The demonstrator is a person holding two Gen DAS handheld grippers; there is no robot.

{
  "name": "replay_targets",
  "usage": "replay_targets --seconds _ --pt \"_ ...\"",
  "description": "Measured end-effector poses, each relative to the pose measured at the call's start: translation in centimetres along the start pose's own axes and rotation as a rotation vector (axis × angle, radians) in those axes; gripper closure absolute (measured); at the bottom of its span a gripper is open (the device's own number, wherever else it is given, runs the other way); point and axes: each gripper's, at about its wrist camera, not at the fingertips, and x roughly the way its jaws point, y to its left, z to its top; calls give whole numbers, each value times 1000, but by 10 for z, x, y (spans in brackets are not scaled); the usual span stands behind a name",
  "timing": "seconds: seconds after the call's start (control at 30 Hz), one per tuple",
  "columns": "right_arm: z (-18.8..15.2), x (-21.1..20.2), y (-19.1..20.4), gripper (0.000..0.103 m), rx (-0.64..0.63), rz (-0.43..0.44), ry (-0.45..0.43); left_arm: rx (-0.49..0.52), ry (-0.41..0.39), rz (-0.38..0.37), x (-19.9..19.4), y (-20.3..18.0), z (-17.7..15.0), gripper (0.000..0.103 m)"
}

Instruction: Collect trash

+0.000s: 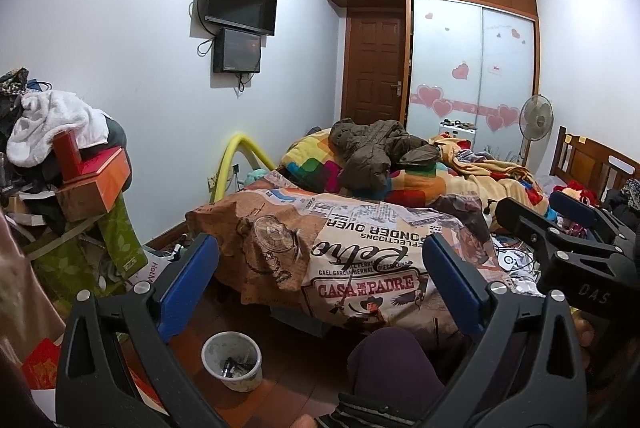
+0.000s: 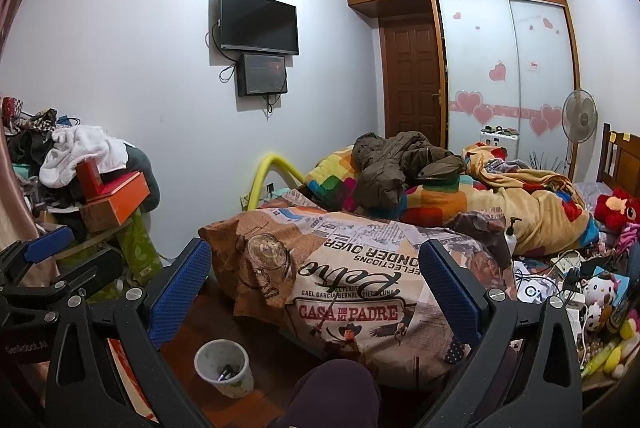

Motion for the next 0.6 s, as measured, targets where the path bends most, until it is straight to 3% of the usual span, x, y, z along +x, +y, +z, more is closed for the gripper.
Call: replay_targets --seconds 0.6 --pt "-4 3 2 0 4 -1 15 10 8 4 4 1 -2 1"
